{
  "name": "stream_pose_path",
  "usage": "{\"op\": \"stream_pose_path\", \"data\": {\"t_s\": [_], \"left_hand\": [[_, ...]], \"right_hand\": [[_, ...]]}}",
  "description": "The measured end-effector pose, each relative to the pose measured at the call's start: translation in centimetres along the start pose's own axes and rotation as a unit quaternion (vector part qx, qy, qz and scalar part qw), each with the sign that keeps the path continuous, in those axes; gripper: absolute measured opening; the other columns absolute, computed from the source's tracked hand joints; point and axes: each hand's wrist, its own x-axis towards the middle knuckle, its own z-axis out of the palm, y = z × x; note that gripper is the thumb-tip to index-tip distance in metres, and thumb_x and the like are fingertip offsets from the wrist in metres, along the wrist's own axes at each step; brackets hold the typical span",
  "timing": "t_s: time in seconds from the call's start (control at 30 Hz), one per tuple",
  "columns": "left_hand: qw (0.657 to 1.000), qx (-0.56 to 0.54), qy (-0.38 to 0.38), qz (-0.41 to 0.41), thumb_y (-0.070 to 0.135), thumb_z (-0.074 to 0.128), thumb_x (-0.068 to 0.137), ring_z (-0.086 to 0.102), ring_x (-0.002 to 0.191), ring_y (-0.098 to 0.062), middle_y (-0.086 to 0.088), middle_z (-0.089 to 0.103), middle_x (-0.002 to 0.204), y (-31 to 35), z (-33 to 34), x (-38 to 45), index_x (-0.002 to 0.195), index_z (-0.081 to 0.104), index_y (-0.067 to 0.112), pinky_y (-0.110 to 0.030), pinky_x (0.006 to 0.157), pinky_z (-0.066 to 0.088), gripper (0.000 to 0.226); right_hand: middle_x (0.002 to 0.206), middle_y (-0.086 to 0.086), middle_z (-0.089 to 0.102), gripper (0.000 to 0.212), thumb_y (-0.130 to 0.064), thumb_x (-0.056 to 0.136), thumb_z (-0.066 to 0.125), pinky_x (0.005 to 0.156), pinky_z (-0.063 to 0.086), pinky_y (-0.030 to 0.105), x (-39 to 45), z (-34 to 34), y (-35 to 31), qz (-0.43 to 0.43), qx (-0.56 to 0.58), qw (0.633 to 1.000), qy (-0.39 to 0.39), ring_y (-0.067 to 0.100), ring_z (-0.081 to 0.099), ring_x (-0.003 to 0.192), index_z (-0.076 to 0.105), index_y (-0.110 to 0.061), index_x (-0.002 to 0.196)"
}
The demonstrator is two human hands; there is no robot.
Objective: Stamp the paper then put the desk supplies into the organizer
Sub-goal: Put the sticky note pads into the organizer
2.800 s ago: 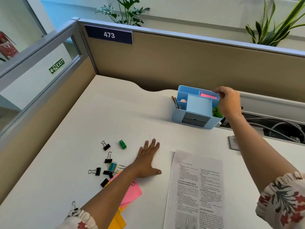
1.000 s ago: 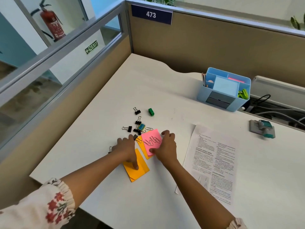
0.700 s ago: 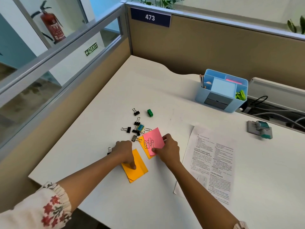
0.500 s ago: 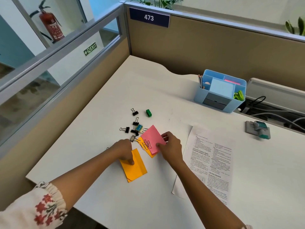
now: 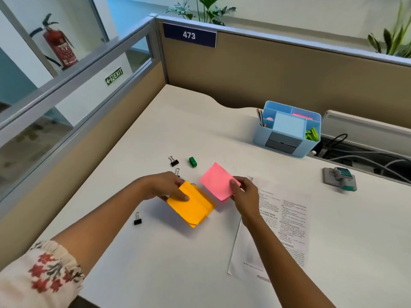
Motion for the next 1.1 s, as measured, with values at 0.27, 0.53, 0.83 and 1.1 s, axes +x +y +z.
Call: {"op": "stream_pose_path", "data": {"t_s": [0.27,0.53,0.83,1.1], "left_hand": [[0.982,-0.178,0.028,0.050,0.020,0.072,0.085,0.067,0.103,-0.026,-0.006,0.073,0.108,1.5,1.1,3.3,0.113,0.069,0.011,-0.042,0.095,0.052,0.030],[0.929,-0.349,0.070,0.105,0.019,0.069,0.086,0.068,0.098,-0.021,-0.006,0.071,0.112,5.1,2.8,7.2,0.115,0.065,0.013,-0.031,0.079,0.055,0.029],[0.844,-0.512,0.109,0.116,0.009,0.058,0.094,0.065,0.091,-0.017,-0.010,0.065,0.116,8.2,6.4,11.8,0.124,0.059,0.008,-0.029,0.080,0.052,0.030],[0.850,-0.500,0.097,0.135,0.011,0.054,0.096,0.066,0.093,-0.014,-0.006,0.067,0.113,8.0,7.9,14.1,0.120,0.059,0.013,-0.021,0.074,0.052,0.025]], "right_hand": [[0.119,0.010,0.056,0.038,-0.009,0.096,0.057,0.064,0.054,0.028,2.6,-4.6,-0.8,0.115,0.219,0.968,0.040,0.020,0.060,0.097,0.045,-0.009,0.132],[0.124,0.017,0.061,0.043,-0.003,0.093,0.060,0.083,0.052,0.030,5.8,-8.3,-1.3,0.096,0.238,0.961,0.103,0.029,0.061,0.108,0.049,0.006,0.133],[0.115,0.009,0.059,0.024,-0.006,0.096,0.049,0.081,0.055,0.037,13.2,-14.8,-6.5,-0.052,0.180,0.945,0.267,0.021,0.060,0.100,0.053,-0.013,0.119],[0.099,0.000,0.065,0.017,-0.008,0.094,0.052,0.071,0.041,0.002,19.2,-18.7,-14.1,-0.300,-0.119,0.894,0.311,0.009,0.058,0.091,0.066,-0.005,0.104]]}}
